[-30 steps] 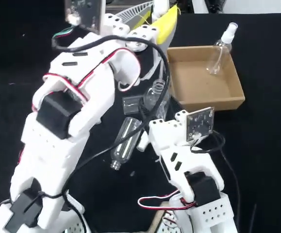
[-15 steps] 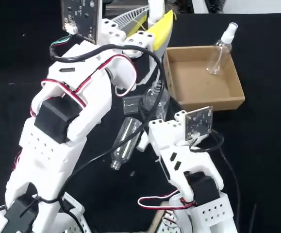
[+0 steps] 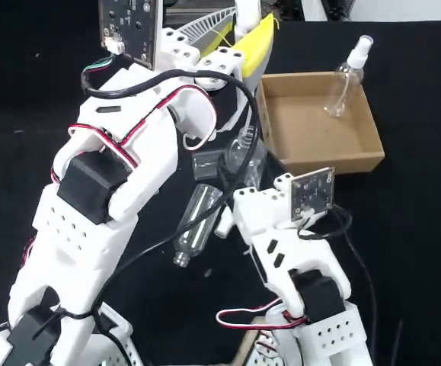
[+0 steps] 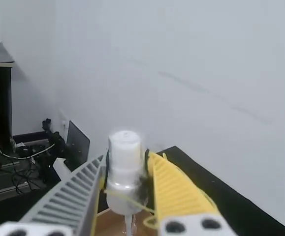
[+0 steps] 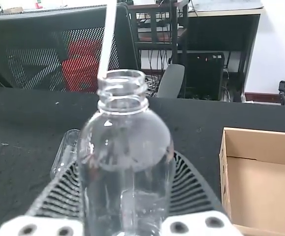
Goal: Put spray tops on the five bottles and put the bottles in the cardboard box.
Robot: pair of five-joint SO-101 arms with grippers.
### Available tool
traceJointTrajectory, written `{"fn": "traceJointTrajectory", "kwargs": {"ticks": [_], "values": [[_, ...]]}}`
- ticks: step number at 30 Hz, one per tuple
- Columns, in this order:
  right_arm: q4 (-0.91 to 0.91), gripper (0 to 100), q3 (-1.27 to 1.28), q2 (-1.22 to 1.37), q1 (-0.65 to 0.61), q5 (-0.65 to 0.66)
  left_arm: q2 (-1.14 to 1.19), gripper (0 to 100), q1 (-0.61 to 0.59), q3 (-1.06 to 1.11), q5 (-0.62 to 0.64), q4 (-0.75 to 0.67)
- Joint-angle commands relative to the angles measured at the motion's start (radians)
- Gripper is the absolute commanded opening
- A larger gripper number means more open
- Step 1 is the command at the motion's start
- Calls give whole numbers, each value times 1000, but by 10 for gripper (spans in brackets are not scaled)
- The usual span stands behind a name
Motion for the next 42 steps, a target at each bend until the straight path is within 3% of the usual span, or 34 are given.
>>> {"fn": "traceJointTrajectory", "kwargs": {"ticks": [1,15,20,38,42], "values": [[-29,11,-15,-22,-11,-8,-12,29,-1,-1,-9,-66],[-29,11,-15,-22,-11,-8,-26,29,-1,94,-9,-46],[-29,11,-15,-22,-11,-8,-26,29,1,47,-2,130],[-29,11,-15,-22,-11,-8,-26,29,-1,-159,-11,146],[-29,11,-15,-22,-11,-8,-48,29,-1,-176,-11,206]]}}
